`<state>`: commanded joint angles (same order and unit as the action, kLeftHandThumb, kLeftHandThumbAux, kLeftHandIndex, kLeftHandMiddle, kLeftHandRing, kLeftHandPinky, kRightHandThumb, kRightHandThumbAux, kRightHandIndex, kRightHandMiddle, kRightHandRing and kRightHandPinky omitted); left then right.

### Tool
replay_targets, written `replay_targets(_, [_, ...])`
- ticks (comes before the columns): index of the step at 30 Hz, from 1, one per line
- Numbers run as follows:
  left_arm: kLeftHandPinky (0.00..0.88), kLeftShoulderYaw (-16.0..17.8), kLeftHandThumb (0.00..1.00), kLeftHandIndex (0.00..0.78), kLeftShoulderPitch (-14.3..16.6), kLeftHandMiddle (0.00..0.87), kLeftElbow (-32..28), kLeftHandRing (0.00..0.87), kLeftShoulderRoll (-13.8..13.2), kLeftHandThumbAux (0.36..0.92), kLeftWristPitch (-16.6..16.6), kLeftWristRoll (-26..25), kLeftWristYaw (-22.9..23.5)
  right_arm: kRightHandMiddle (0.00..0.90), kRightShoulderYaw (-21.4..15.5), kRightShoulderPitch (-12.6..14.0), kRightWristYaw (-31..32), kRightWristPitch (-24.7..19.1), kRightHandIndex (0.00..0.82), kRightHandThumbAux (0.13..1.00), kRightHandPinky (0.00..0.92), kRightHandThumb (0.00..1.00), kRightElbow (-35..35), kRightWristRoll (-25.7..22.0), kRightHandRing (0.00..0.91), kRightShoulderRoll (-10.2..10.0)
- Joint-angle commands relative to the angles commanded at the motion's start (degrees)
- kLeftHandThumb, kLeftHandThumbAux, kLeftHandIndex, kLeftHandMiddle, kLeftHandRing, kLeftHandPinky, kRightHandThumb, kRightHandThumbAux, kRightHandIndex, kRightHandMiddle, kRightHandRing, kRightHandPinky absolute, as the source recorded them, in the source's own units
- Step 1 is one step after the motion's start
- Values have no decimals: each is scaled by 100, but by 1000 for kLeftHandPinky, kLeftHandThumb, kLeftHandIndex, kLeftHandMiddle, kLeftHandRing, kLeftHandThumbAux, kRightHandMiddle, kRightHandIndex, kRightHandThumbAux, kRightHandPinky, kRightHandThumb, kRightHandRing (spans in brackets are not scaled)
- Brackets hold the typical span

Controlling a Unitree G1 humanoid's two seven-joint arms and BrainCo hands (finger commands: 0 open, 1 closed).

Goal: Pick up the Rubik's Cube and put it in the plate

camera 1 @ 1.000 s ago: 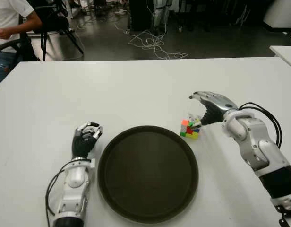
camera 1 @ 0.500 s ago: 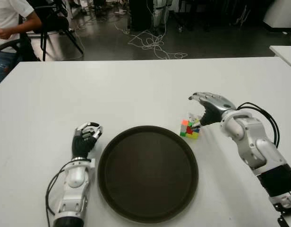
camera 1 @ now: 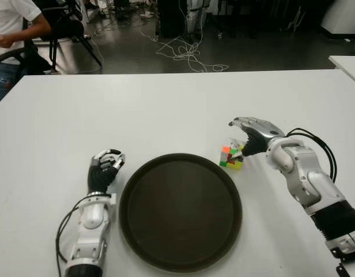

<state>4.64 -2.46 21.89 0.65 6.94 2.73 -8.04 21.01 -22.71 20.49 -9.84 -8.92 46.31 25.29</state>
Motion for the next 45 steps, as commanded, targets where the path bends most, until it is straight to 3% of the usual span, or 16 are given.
replay_targets(19, [802,-41,701,442,7,810,11,827,-61,708,39,19,64,0,254,143,-197,-14,0,647,0,0,-400,40,0,-154])
replay_targets(30, [792,-86,704,442,-46,801,-162,819,-61,708,-113,79,37,0,337,191,-33,-169,0,622,0,0,-199,77,0,-101])
replay_targets(45, [793,-98,704,442,-63,800,-179,818,-47,708,-85,51,57,0,426,177,-13,-93,0,668,0,0,-302,52,0,-23])
